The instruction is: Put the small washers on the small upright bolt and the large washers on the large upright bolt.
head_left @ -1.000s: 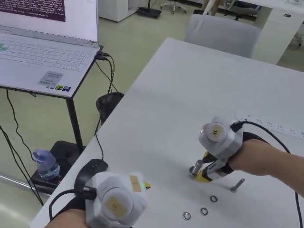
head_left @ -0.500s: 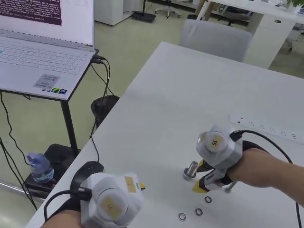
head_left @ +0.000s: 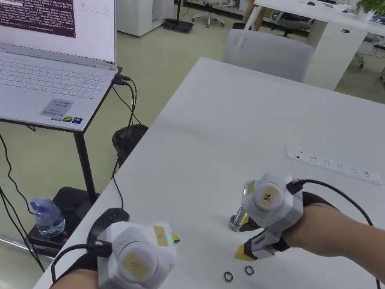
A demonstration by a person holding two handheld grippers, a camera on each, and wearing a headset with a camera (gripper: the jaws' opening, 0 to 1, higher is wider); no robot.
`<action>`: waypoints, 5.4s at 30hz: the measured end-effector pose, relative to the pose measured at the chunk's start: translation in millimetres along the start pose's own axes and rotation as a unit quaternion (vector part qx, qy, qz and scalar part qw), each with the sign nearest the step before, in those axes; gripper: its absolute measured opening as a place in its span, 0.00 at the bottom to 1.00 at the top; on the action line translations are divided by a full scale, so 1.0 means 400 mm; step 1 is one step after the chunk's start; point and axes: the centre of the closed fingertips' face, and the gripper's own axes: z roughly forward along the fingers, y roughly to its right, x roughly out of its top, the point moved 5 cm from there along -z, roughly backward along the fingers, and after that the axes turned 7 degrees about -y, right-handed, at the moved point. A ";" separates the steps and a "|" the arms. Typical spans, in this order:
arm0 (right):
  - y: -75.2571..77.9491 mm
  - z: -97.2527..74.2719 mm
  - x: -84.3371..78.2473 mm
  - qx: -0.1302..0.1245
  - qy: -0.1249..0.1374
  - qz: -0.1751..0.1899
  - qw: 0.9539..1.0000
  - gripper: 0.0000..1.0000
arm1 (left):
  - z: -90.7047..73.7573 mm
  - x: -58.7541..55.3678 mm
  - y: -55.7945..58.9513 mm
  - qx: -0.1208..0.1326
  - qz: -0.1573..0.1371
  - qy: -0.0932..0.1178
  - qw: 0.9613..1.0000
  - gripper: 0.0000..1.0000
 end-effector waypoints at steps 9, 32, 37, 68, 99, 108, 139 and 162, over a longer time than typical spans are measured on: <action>-0.052 0.023 -0.002 0.007 -0.004 -0.004 1.000 0.34 | -0.006 0.003 -0.012 0.010 -0.001 0.009 1.000 0.88; -0.082 0.124 -0.019 0.009 -0.013 0.010 1.000 0.25 | 0.005 -0.009 -0.019 0.004 -0.006 0.013 1.000 0.99; -0.084 0.132 -0.020 0.008 -0.018 0.012 1.000 0.23 | 0.006 -0.004 -0.022 0.005 -0.007 0.017 1.000 0.98; -0.091 0.141 -0.015 -0.004 -0.043 0.015 0.999 0.14 | -0.002 -0.020 -0.011 0.006 -0.013 0.012 1.000 0.88; -0.010 -0.036 -0.248 -0.056 -0.040 0.132 0.989 0.13 | 0.015 0.011 -0.011 -0.002 -0.001 0.014 1.000 0.86; 0.031 -0.069 -0.299 -0.069 -0.046 0.153 0.985 0.13 | 0.012 0.012 -0.020 0.002 -0.005 0.019 1.000 0.87; 0.180 -0.081 -0.266 -0.077 -0.037 0.169 0.982 0.13 | 0.021 0.004 -0.026 -0.003 -0.005 0.009 1.000 0.87; 0.180 -0.039 -0.277 -0.062 -0.053 0.162 0.983 0.13 | 0.023 -0.009 -0.020 -0.006 -0.008 -0.002 1.000 0.83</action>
